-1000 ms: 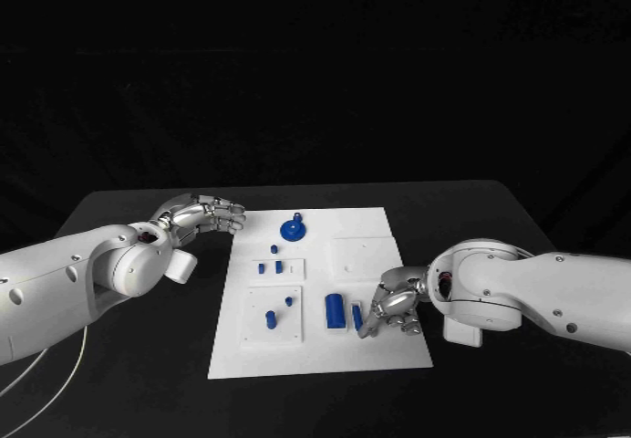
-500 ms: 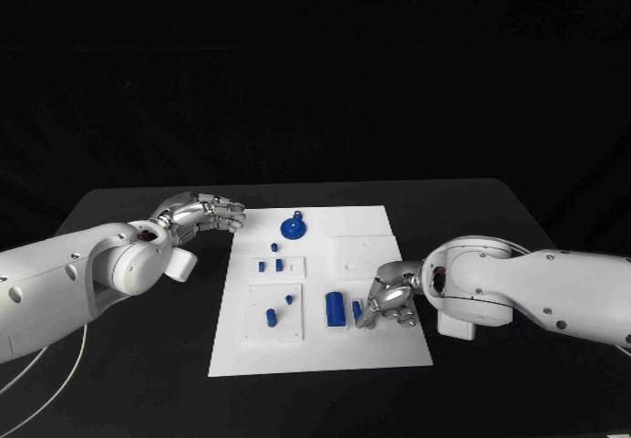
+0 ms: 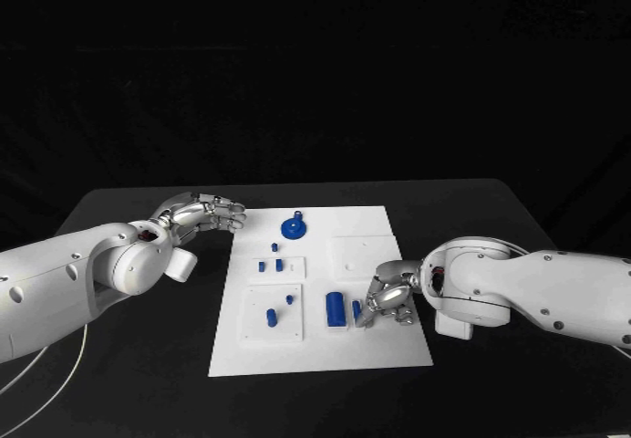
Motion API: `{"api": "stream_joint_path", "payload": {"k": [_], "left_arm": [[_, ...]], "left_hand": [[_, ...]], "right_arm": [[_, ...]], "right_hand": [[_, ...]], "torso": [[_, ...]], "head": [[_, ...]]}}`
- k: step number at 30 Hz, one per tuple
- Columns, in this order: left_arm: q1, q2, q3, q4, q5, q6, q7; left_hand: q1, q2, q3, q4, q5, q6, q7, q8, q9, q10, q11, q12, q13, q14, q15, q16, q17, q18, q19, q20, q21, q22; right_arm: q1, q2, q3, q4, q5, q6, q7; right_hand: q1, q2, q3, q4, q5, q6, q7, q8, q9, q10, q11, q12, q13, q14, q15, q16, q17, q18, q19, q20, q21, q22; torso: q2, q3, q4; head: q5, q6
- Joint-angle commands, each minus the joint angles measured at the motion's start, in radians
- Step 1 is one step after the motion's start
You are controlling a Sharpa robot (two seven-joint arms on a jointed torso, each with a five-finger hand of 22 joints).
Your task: Assemble the parts on the task board
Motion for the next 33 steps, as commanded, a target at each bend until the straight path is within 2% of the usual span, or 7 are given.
{"api": "stream_joint_path", "payload": {"k": [1,4,8,12,18,22,33], "left_arm": [[0.001,0.001,0.001,0.002,-0.003,0.017,0.003],[0.001,0.001,0.001,0.002,-0.003,0.016,0.002],[0.001,0.001,0.001,0.002,-0.003,0.017,0.002],[0.001,0.001,0.0,0.002,-0.003,0.017,0.002],[0.001,0.0,0.0,0.002,-0.003,0.016,0.001],[0.001,0.001,0.0,0.001,-0.004,0.017,0.001],[0.001,0.001,-0.001,0.001,-0.006,0.02,-0.002]], "left_hand": [[-0.013,0.001,0.002,0.007,-0.003,-0.008,-0.001,0.003,-0.001,-0.003,-0.003,0.0,-0.001,0.007,0.001,-0.006,0.002,0.014,0.001,0.006,-0.003,0.001],[-0.014,0.003,0.002,0.008,-0.003,-0.008,-0.001,0.003,-0.001,-0.003,-0.003,0.0,-0.001,0.007,0.001,-0.006,0.002,0.014,0.001,0.006,-0.004,0.001],[-0.014,0.003,0.002,0.009,-0.003,-0.008,0.0,0.003,-0.002,-0.003,-0.003,0.0,-0.001,0.007,0.001,-0.006,0.002,0.014,0.001,0.006,-0.004,0.001],[-0.014,0.003,0.002,0.009,-0.003,-0.009,0.0,0.003,-0.002,-0.003,-0.003,0.0,-0.001,0.007,0.001,-0.007,0.003,0.014,0.001,0.006,-0.004,0.001],[-0.014,0.003,0.002,0.01,-0.003,-0.009,0.0,0.003,-0.002,-0.003,-0.004,0.0,-0.001,0.007,0.001,-0.007,0.003,0.014,0.001,0.006,-0.004,0.002],[-0.014,0.003,0.002,0.01,-0.003,-0.009,0.0,0.003,-0.002,-0.003,-0.004,0.0,-0.001,0.007,0.001,-0.007,0.003,0.014,0.001,0.006,-0.005,0.002],[-0.014,0.003,0.003,0.01,-0.003,-0.009,-0.001,0.003,-0.002,-0.003,-0.004,0.0,-0.001,0.007,0.0,-0.008,0.004,0.014,0.001,0.006,-0.005,0.002]], "right_arm": [[-0.004,0.001,-0.003,-0.005,-0.007,-0.012,-0.006],[-0.004,-0.001,-0.003,-0.008,0.004,-0.007,-0.002],[-0.004,-0.008,-0.003,-0.015,0.011,0.004,0.006],[-0.004,-0.018,-0.003,-0.02,0.035,0.019,0.02],[-0.004,-0.03,-0.003,-0.021,0.049,0.029,0.032],[-0.004,-0.037,-0.003,-0.022,0.054,0.045,0.04],[-0.004,-0.04,-0.003,-0.023,0.055,0.069,0.041]], "right_hand": [[-0.027,-0.001,-0.015,0.01,-0.004,-0.004,0.005,-0.004,0.0,0.001,-0.002,-0.004,0.001,0.004,-0.005,-0.002,0.002,0.028,0.003,0.002,0.003,0.009],[-0.038,-0.011,-0.031,0.011,-0.004,-0.005,0.004,-0.004,0.001,0.001,-0.002,-0.003,0.002,0.003,-0.006,-0.001,0.003,0.028,0.002,0.001,0.004,0.01],[-0.054,-0.037,-0.062,0.005,-0.003,-0.008,0.004,-0.003,0.001,-0.001,-0.002,-0.003,0.003,0.003,-0.006,-0.001,0.003,0.028,0.0,-0.001,0.004,0.011],[-0.067,-0.042,-0.116,-0.02,-0.002,-0.011,0.003,-0.002,0.001,-0.004,-0.002,-0.004,0.004,0.0,-0.007,-0.002,0.004,0.028,-0.005,-0.004,0.002,0.011],[-0.063,-0.028,-0.157,-0.057,-0.001,-0.013,0.003,-0.001,0.0,-0.006,-0.004,-0.005,0.004,-0.001,-0.008,-0.004,0.004,0.028,-0.008,-0.008,-0.002,0.009],[-0.053,-0.016,-0.16,-0.068,-0.003,-0.014,0.002,0.0,0.0,-0.006,-0.004,-0.006,0.004,-0.001,-0.008,-0.005,0.003,0.028,-0.007,-0.009,-0.003,0.009],[-0.016,-0.006,-0.16,-0.103,-0.003,-0.015,0.003,0.001,-0.001,-0.006,-0.004,-0.006,0.004,-0.001,-0.008,-0.006,0.004,0.028,-0.006,-0.01,-0.005,0.008]], "torso": [[0.0,-0.0002,-0.0002],[0.0,0.0,0.0001],[0.0,0.0,-0.0007],[0.0,-0.0001,-0.0001],[0.0,0.0007,-0.0003],[0.0,0.0006,-0.0008],[0.0,0.0004,-0.0002]], "head": [[0.0,0.0],[0.0,0.0],[0.001,0.001],[0.001,0.002],[0.002,0.002],[0.001,0.004],[0.001,0.002]]}}
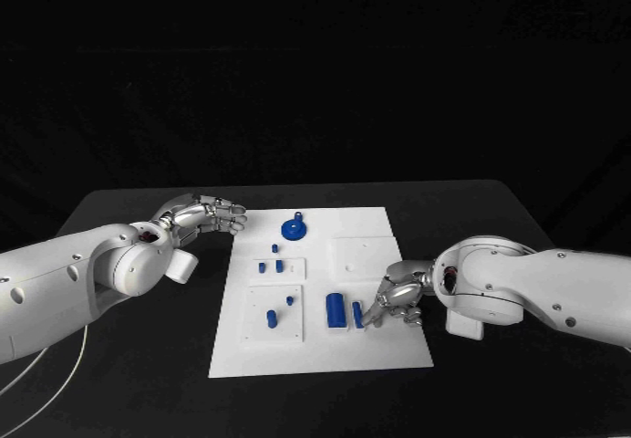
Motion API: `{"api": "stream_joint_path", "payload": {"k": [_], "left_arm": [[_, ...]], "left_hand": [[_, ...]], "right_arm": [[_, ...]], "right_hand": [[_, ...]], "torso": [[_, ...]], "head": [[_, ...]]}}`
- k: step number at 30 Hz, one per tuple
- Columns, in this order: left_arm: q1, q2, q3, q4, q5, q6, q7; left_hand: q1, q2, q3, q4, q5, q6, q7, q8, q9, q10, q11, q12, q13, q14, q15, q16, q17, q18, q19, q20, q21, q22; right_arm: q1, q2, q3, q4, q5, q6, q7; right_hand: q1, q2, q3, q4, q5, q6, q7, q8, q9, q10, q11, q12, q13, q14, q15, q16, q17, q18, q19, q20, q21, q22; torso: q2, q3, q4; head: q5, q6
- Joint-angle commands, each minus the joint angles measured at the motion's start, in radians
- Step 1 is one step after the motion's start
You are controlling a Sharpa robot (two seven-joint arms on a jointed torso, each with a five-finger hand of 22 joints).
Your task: Assemble the parts on the task board
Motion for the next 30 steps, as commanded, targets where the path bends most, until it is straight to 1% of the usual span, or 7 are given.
{"api": "stream_joint_path", "payload": {"k": [1,4,8,11,15,25,30], "left_arm": [[0.001,0.001,0.0,0.002,-0.004,0.016,0.003],[0.001,0.001,0.0,0.002,-0.004,0.016,0.003],[0.001,0.001,0.0,0.003,-0.005,0.016,0.003],[0.001,0.001,0.0,0.003,-0.005,0.016,0.003],[0.001,0.0,0.0,0.003,-0.005,0.016,0.003],[0.001,-0.001,0.0,0.003,-0.006,0.017,0.002],[0.001,-0.002,0.0,0.003,-0.006,0.016,0.001]], "left_hand": [[-0.01,-0.001,0.0,0.007,-0.003,-0.009,0.0,0.004,-0.001,-0.003,-0.004,0.0,-0.001,0.007,0.0,-0.004,0.001,0.014,0.001,0.006,-0.005,0.002],[-0.009,-0.001,0.0,0.007,-0.003,-0.009,-0.001,0.004,-0.001,-0.003,-0.004,0.0,-0.001,0.007,0.0,-0.004,0.002,0.014,0.001,0.006,-0.005,0.002],[-0.009,-0.001,0.0,0.007,-0.003,-0.009,-0.001,0.004,-0.001,-0.003,-0.004,0.0,-0.001,0.007,0.0,-0.004,0.002,0.014,0.001,0.006,-0.005,0.002],[-0.009,-0.001,0.0,0.007,-0.003,-0.009,0.0,0.004,-0.001,-0.003,-0.004,0.0,-0.001,0.007,0.0,-0.004,0.002,0.014,0.001,0.006,-0.006,0.002],[-0.009,-0.001,0.0,0.007,-0.003,-0.009,0.0,0.004,-0.001,-0.003,-0.004,0.0,-0.001,0.007,0.0,-0.004,0.002,0.014,0.001,0.006,-0.006,0.002],[-0.008,-0.001,0.001,0.008,-0.003,-0.009,-0.001,0.004,-0.001,-0.003,-0.004,0.0,-0.001,0.007,0.0,-0.005,0.003,0.014,0.001,0.006,-0.006,0.003],[-0.008,-0.001,0.001,0.008,-0.003,-0.009,-0.001,0.004,-0.001,-0.003,-0.004,0.0,-0.001,0.007,0.0,-0.005,0.003,0.014,0.001,0.006,-0.006,0.003]], "right_arm": [[-0.003,0.0,-0.002,-0.004,-0.008,0.035,0.002],[-0.003,0.003,-0.002,-0.006,-0.011,0.028,-0.002],[-0.003,0.01,-0.002,-0.006,-0.025,0.015,-0.008],[-0.003,0.015,-0.002,-0.007,-0.031,0.008,-0.012],[-0.003,0.027,-0.002,-0.009,-0.047,0.001,-0.02],[-0.008,0.038,-0.002,-0.01,-0.087,-0.004,-0.037],[-0.008,0.035,-0.002,-0.01,-0.089,-0.006,-0.036]], "right_hand": [[0.019,0.006,0.005,-0.011,-0.003,-0.006,0.001,0.001,0.0,-0.005,-0.004,-0.006,0.001,0.001,-0.01,-0.006,0.001,0.027,0.002,-0.006,-0.005,0.007],[0.043,0.018,0.022,-0.014,-0.004,-0.006,0.001,0.003,0.0,-0.004,-0.004,-0.006,0.001,0.001,-0.01,-0.006,0.001,0.027,0.004,-0.006,-0.006,0.007],[0.046,0.024,0.028,-0.01,-0.004,-0.005,0.002,0.003,0.0,-0.004,-0.004,-0.006,0.001,0.002,-0.009,-0.006,0.001,0.027,0.006,-0.004,-0.006,0.006],[0.044,0.039,0.033,-0.003,-0.004,-0.005,0.002,0.004,0.0,-0.003,-0.003,-0.006,0.0,0.002,-0.009,-0.006,0.001,0.027,0.006,-0.003,-0.006,0.006],[0.043,0.045,0.035,0.0,-0.004,-0.004,0.002,0.004,0.0,-0.003,-0.003,-0.006,0.0,0.002,-0.009,-0.006,0.002,0.027,0.006,-0.002,-0.006,0.007],[0.046,0.044,0.039,0.0,-0.004,-0.004,0.002,0.005,0.0,-0.002,-0.003,-0.006,0.001,0.003,-0.009,-0.005,0.002,0.027,0.007,-0.002,-0.006,0.007],[0.069,0.034,0.082,0.01,-0.003,-0.002,0.002,0.005,-0.003,0.0,-0.003,-0.006,0.0,0.004,-0.008,-0.006,0.002,0.027,0.009,0.0,-0.006,0.007]], "torso": [[0.0,-0.0003,0.0004],[0.0,-0.0006,0.0002],[0.001,-0.0008,0.0007],[0.0,-0.0008,0.0008],[0.0,-0.0009,0.0005],[0.0,-0.0013,0.0005],[0.0,-0.0007,0.0005]], "head": [[-0.001,-0.002],[-0.001,-0.003],[-0.001,-0.003],[0.0,-0.004],[0.0,-0.004],[-0.001,-0.006],[-0.001,-0.006]]}}
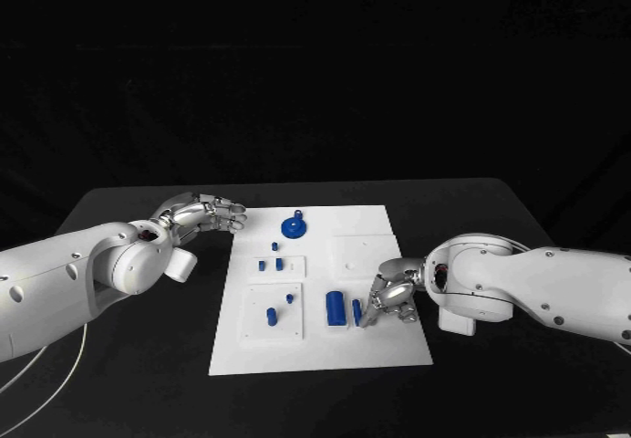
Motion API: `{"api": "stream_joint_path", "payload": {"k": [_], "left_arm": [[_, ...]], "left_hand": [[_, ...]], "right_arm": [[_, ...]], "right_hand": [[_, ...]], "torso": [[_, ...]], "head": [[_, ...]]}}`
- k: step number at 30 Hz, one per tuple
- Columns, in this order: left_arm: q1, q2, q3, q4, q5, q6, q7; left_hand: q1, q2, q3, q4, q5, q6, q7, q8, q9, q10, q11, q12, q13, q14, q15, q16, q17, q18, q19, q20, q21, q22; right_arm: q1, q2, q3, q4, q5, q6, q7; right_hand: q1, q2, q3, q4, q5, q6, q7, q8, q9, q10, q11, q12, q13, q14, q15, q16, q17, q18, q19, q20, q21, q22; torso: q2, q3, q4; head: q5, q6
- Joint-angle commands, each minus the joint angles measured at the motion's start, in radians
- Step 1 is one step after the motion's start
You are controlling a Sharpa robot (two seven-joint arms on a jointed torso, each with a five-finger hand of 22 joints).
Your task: Assemble the parts on the task board
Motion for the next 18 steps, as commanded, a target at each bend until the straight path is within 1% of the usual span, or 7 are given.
{"api": "stream_joint_path", "payload": {"k": [1,6,11,18], "left_arm": [[0.001,0.0,0.0,0.002,-0.004,0.014,0.005],[0.001,0.0,0.0,0.003,-0.005,0.015,0.003],[0.001,0.0,0.0,0.002,-0.007,0.016,0.002],[0.001,0.0,0.0,0.003,-0.008,0.017,0.0]], "left_hand": [[-0.008,-0.001,0.001,0.008,-0.003,-0.009,-0.001,0.004,-0.001,-0.003,-0.004,0.0,-0.001,0.007,0.0,-0.005,0.002,0.014,0.001,0.006,-0.006,0.002],[-0.008,-0.001,0.001,0.008,-0.003,-0.009,-0.001,0.004,-0.002,-0.003,-0.004,0.0,-0.001,0.007,0.0,-0.005,0.002,0.014,0.001,0.006,-0.007,0.002],[-0.008,-0.001,0.001,0.008,-0.003,-0.009,-0.001,0.004,-0.002,-0.003,-0.004,0.0,-0.001,0.007,0.0,-0.005,0.003,0.014,0.001,0.006,-0.007,0.002],[-0.007,-0.001,0.001,0.008,-0.002,-0.009,-0.001,0.004,-0.002,-0.002,-0.004,0.001,-0.001,0.007,0.0,-0.006,0.003,0.014,0.001,0.006,-0.007,0.002]], "right_arm": [[-0.008,0.0,-0.005,-0.004,-0.038,-0.006,-0.025],[-0.008,0.004,-0.005,-0.004,-0.035,-0.004,-0.025],[-0.012,0.01,-0.005,-0.006,-0.03,-0.007,-0.025],[-0.02,0.015,-0.005,-0.01,-0.029,-0.005,-0.035]], "right_hand": [[0.01,-0.002,0.011,0.005,-0.002,-0.003,0.003,-0.003,-0.006,0.0,-0.003,-0.007,0.0,-0.001,-0.006,-0.006,0.001,0.027,0.006,0.003,-0.006,0.007],[0.006,0.002,0.025,0.019,0.0,-0.002,0.004,-0.003,-0.008,0.001,-0.002,-0.007,0.0,0.0,-0.005,-0.006,0.001,0.027,0.007,0.005,-0.006,0.008],[0.015,0.021,0.051,0.023,0.017,0.0,0.004,-0.003,-0.012,0.002,-0.002,-0.007,0.0,0.001,-0.005,-0.006,0.001,0.027,0.006,0.006,-0.006,0.009],[0.006,0.023,0.066,0.035,0.023,0.001,0.004,-0.003,-0.015,0.002,-0.001,-0.007,0.0,0.001,-0.004,-0.006,0.001,0.027,0.007,0.009,-0.005,0.01]], "torso": [[0.0,0.0003,-0.0005],[0.0,0.0007,-0.0005],[0.0,0.0007,-0.0008],[0.0,0.0006,0.0004]], "head": [[-0.001,0.0],[0.0,-0.001],[0.0,-0.001],[0.0,-0.003]]}}
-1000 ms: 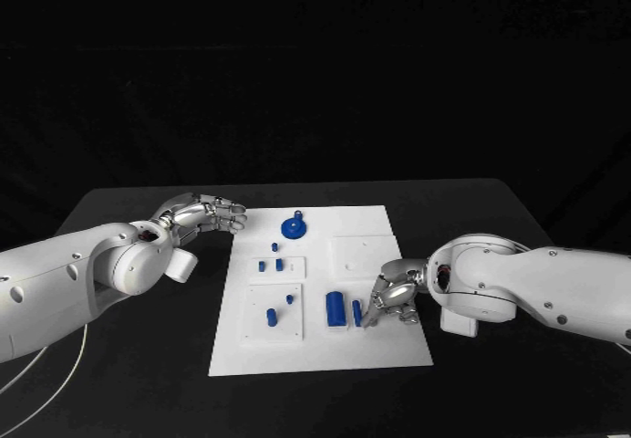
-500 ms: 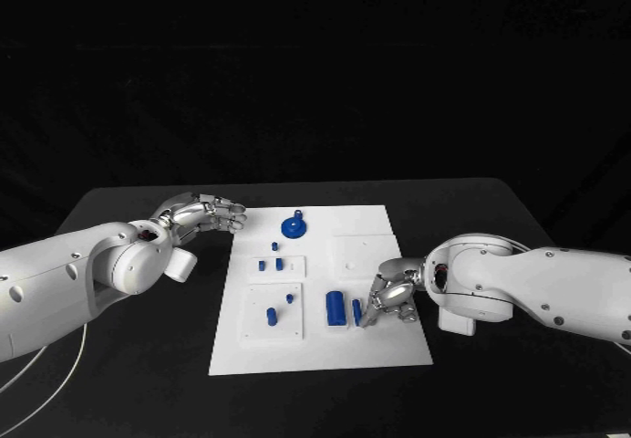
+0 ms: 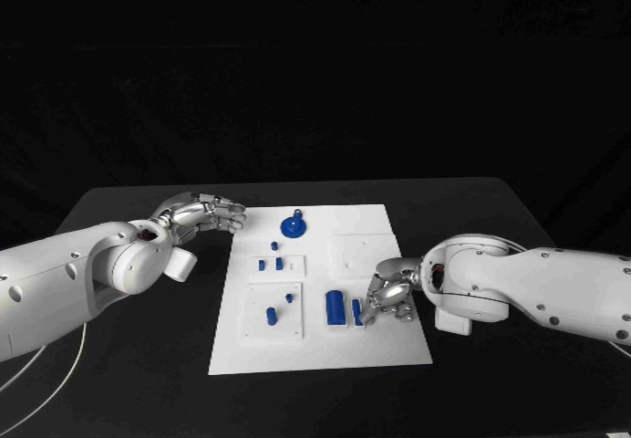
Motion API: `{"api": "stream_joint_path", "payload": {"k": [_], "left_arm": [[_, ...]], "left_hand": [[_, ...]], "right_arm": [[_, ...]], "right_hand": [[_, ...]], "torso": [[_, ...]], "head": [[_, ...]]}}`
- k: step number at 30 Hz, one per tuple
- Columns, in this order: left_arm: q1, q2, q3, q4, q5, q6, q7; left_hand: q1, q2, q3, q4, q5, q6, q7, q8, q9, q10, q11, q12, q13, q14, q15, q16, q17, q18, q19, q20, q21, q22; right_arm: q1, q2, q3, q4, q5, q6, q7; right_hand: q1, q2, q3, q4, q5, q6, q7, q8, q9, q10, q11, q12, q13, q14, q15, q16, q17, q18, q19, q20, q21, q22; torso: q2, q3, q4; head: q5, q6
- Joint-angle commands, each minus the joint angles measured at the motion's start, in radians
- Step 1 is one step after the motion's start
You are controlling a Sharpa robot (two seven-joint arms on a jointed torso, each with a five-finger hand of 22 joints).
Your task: Assemble the parts on the task board
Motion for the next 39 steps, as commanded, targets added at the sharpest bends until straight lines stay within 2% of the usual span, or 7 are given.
{"api": "stream_joint_path", "payload": {"k": [1,14,18,22,29,34,39], "left_arm": [[0.001,0.001,0.0,0.002,-0.005,0.015,0.002],[0.001,0.002,0.0,0.002,-0.005,0.014,0.006],[0.001,0.004,0.0,0.001,-0.005,0.005,0.018],[0.001,0.006,0.0,0.0,0.002,-0.005,0.028],[0.001,0.011,0.0,-0.008,0.033,-0.038,0.058],[0.003,0.006,0.001,-0.013,0.051,-0.058,0.071],[0.011,0.014,0.001,-0.03,0.067,-0.072,0.081]], "left_hand": [[-0.007,-0.001,-0.001,0.005,-0.002,-0.009,-0.001,0.004,-0.002,-0.002,-0.004,0.001,-0.001,0.007,0.0,-0.006,0.001,0.014,0.001,0.006,-0.003,0.002],[-0.007,-0.001,-0.001,0.006,-0.002,-0.009,-0.001,0.005,-0.002,-0.002,-0.004,0.001,-0.001,0.007,0.0,-0.006,0.002,0.014,0.001,0.006,-0.004,0.002],[-0.007,-0.001,-0.001,0.006,-0.002,-0.009,-0.001,0.005,-0.002,-0.002,-0.004,0.001,-0.001,0.008,0.0,-0.006,0.002,0.014,0.001,0.006,-0.004,0.003],[-0.007,-0.001,-0.001,0.006,-0.002,-0.009,-0.001,0.005,-0.002,-0.002,-0.004,0.001,-0.001,0.008,0.0,-0.006,0.003,0.014,0.002,0.006,-0.004,0.003],[-0.006,0.0,-0.001,0.006,-0.001,-0.009,-0.001,0.005,-0.002,0.0,-0.005,0.002,-0.001,0.01,-0.001,-0.006,0.005,0.014,0.003,0.005,-0.004,0.004],[-0.005,0.0,-0.001,0.005,0.0,-0.008,-0.001,0.006,-0.002,0.001,-0.005,0.002,0.0,0.012,-0.001,-0.006,0.006,0.015,0.004,0.005,-0.004,0.005],[-0.004,-0.002,-0.001,0.004,0.001,-0.008,-0.001,0.006,-0.002,0.002,-0.006,0.002,0.0,0.013,-0.002,-0.006,0.007,0.015,0.005,0.004,-0.004,0.005]], "right_arm": [[-0.011,0.003,-0.008,-0.006,-0.021,0.008,-0.034],[-0.012,-0.002,-0.008,-0.013,0.003,-0.014,-0.009],[-0.012,-0.007,-0.008,-0.031,0.063,-0.054,0.063],[-0.01,-0.008,-0.005,-0.06,0.095,-0.077,0.125],[0.012,0.008,0.022,-0.184,0.179,-0.122,0.27],[0.017,0.038,0.043,-0.282,0.249,-0.157,0.378],[0.019,0.082,0.063,-0.387,0.337,-0.17,0.49]], "right_hand": [[-0.009,-0.001,0.007,0.0,0.004,0.0,0.005,-0.007,-0.052,0.002,-0.001,-0.003,0.0,0.001,-0.004,-0.006,0.001,0.027,0.003,0.005,-0.004,0.011],[-0.023,-0.021,0.009,0.003,0.013,-0.001,0.006,-0.007,-0.055,0.001,0.0,-0.003,0.0,0.001,-0.004,-0.007,0.001,0.027,0.003,0.006,-0.003,0.012],[-0.042,-0.066,-0.012,0.0,0.012,-0.02,0.011,-0.016,-0.059,-0.004,0.004,-0.006,-0.001,-0.001,-0.002,-0.011,-0.002,0.027,0.0,0.006,-0.005,0.012],[-0.048,-0.08,-0.042,-0.013,0.042,-0.065,0.024,-0.035,-0.063,-0.011,0.015,-0.006,-0.001,-0.003,0.009,-0.018,-0.006,0.027,-0.006,0.005,-0.011,0.009],[-0.053,-0.083,-0.095,-0.037,0.087,-0.099,0.034,-0.043,-0.059,-0.022,0.025,-0.006,-0.002,-0.007,0.017,-0.028,-0.009,0.027,-0.014,0.006,-0.021,0.005],[-0.058,-0.062,-0.142,-0.063,0.128,-0.107,0.037,-0.039,-0.053,-0.034,0.028,-0.01,-0.006,-0.015,0.02,-0.04,-0.012,0.027,-0.026,0.007,-0.034,0.002],[-0.044,-0.04,-0.167,-0.071,0.158,-0.11,0.038,-0.036,-0.048,-0.052,0.029,-0.02,-0.013,-0.03,0.021,-0.059,-0.021,0.027,-0.047,0.015,-0.05,-0.002]], "torso": [[0.0,-0.0002,0.0008],[0.0,-0.0002,0.0003],[-0.001,-0.0009,-0.0007],[-0.002,-0.0015,-0.001],[-0.003,-0.003,0.0006],[-0.007,-0.0043,0.0004],[-0.017,-0.0078,0.0006]], "head": [[0.001,-0.001],[-0.001,0.003],[-0.002,0.009],[-0.003,0.019],[-0.005,0.052],[-0.002,0.079],[0.008,0.099]]}}
